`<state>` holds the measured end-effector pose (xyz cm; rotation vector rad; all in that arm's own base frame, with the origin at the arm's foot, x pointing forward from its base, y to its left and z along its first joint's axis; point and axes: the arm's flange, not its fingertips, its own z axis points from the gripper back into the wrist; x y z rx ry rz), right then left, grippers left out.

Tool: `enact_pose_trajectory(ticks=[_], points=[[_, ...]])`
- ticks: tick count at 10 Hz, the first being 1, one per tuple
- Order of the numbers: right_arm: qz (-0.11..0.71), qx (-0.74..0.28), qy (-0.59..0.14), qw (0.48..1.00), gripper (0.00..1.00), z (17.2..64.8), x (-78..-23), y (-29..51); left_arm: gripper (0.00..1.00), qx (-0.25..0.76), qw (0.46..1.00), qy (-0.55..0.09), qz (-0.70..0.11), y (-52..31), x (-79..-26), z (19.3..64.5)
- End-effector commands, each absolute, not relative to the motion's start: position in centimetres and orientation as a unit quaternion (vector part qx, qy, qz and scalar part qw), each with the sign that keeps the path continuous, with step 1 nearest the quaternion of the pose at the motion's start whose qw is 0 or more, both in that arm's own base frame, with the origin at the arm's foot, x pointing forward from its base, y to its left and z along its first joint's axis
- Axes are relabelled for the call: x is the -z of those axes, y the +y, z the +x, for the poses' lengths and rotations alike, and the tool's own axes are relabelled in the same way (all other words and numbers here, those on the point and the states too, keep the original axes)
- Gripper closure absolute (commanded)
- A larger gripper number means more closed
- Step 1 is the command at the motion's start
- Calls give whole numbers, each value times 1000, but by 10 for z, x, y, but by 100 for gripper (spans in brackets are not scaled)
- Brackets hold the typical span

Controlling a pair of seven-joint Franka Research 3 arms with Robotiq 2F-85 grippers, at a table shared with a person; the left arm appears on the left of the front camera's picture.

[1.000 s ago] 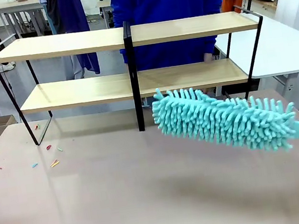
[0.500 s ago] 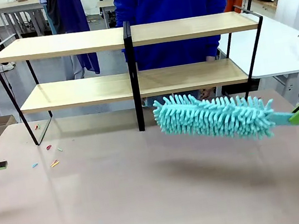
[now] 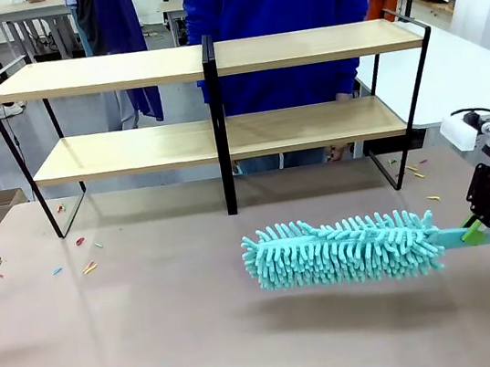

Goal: Clean the shelves.
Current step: Place the Duster on the table.

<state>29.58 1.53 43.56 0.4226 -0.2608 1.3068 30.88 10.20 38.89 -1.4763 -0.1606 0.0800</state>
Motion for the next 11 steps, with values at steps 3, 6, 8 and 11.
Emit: enact_pose_trajectory(ticks=[3,6,8,11], points=[[203,-551,-173,791,3,278,-419,-15,0,-31,727,-82,-681,100,-389,309],[290,-366,-222,856,0,273,-484,-71,0,-31,727,-82,-681,100,-389,309],[476,-140,-183,849,0,235,-509,-87,0,-31,727,-82,-681,100,-389,309],[572,-9,-110,813,0,224,-488,-88,0,-31,727,-82,-681,100,-389,309]])
